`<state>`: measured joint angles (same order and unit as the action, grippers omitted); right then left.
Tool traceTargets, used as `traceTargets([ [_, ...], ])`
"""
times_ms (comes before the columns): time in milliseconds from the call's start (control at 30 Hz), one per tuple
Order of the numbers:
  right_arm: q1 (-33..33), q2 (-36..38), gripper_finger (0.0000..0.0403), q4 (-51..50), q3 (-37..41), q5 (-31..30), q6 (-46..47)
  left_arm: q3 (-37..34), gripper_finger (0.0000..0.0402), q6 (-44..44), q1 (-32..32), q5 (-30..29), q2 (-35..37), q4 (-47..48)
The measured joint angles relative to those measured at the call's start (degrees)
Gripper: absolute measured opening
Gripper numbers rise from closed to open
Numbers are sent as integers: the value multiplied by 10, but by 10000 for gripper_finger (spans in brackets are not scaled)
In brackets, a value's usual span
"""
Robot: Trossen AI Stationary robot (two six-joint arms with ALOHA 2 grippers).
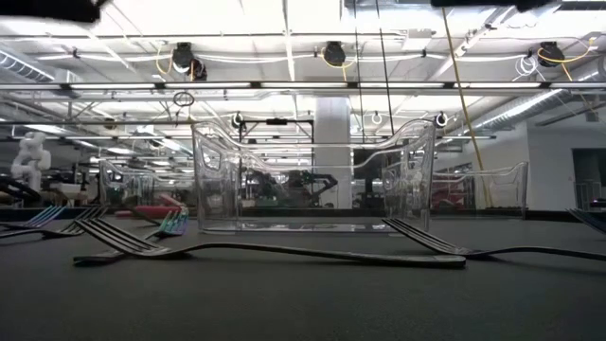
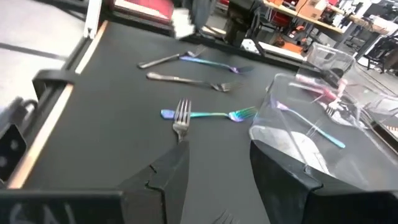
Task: Sort silverware by color (type)
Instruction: Put the pink fork into the left transparent bin
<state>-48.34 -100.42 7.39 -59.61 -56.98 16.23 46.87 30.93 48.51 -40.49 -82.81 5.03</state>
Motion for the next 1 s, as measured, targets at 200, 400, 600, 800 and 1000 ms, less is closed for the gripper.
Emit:
traceTargets([
  [200, 14, -39, 164, 49, 0, -22, -25, 0, 0, 15, -1, -5, 25, -83],
  [400, 39, -46, 164, 129, 0, -26, -99, -2, 0, 45, -14, 5, 24, -198],
  [600, 65, -46, 164, 228, 0, 35, -196, -22, 0, 81, -49, 31, 23, -320],
  [800, 105, -46, 164, 304, 0, 64, -277, -22, 0, 100, -97, 85, 23, -384],
  [1000, 152, -46, 164, 389, 0, 132, -343, -22, 0, 118, -143, 140, 23, -467],
])
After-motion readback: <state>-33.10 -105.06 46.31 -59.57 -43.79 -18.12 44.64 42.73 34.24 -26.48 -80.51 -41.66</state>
